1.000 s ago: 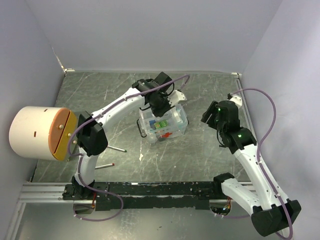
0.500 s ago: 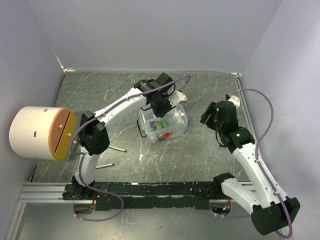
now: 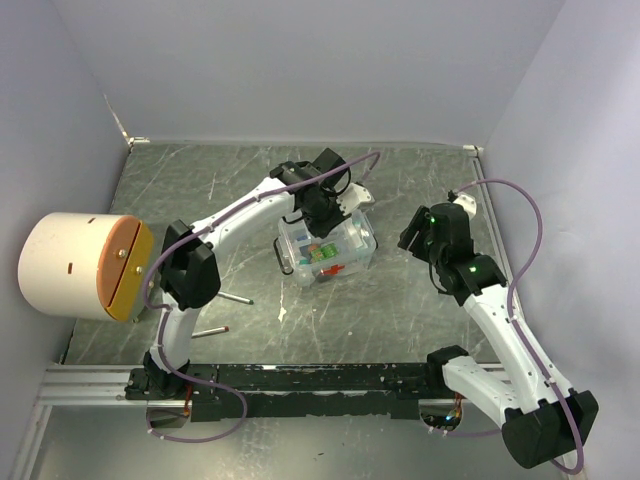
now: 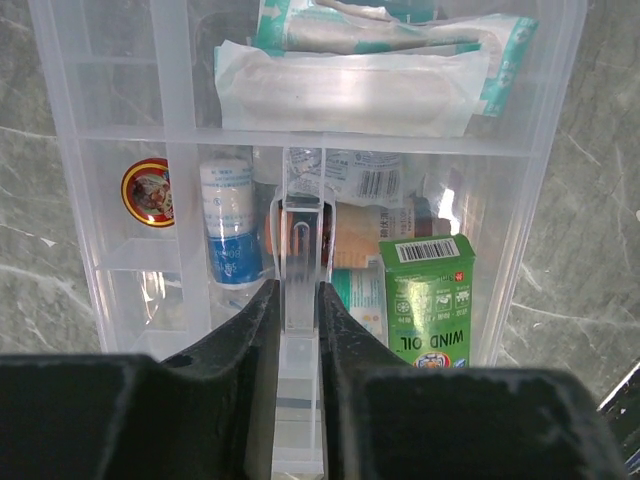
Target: Organize the medicine kit
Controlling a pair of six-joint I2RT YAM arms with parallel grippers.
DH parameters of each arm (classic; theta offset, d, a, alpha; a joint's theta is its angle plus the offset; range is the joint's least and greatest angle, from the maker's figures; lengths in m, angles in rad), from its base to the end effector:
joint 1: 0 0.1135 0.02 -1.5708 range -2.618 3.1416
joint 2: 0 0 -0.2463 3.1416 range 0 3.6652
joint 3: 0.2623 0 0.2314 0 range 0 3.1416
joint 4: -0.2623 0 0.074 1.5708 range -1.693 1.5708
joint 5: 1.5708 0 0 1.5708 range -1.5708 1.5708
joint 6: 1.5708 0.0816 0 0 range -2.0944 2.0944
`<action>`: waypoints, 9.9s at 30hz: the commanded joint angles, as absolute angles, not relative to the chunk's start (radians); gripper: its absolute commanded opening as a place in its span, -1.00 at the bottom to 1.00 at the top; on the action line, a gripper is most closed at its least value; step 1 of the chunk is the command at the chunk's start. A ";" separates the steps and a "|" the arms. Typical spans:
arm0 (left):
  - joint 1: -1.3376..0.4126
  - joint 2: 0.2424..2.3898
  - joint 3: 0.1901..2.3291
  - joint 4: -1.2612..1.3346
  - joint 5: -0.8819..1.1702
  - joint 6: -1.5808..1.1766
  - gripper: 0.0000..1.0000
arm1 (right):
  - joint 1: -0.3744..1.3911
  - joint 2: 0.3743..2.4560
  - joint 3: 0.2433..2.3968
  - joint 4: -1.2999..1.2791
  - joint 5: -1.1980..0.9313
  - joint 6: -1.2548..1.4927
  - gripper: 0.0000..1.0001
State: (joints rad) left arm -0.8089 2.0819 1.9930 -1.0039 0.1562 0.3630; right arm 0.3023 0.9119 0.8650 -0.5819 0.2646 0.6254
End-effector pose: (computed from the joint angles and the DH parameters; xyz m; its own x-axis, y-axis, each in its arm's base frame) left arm 0.2942 -0.3268 0.2310 -0.3017 0.8243 -0.4791 0.9320 0.3609 0.0342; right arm 0.2152 0.0448 0.2679 -0.5052 0.4343 -0.7457 0.2595 0.9006 0.3487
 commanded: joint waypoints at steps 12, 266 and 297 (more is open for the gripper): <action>-0.806 2.092 2.024 -1.018 0.178 0.320 0.30 | 0.302 0.902 0.870 -0.569 0.261 0.630 0.21; -1.020 1.958 1.103 0.156 -0.037 -0.666 0.28 | 0.049 1.241 0.556 -0.363 0.022 0.704 -0.18; -0.994 1.999 1.191 0.117 0.036 -0.580 0.30 | 0.050 1.154 0.418 -0.272 -0.167 0.800 0.32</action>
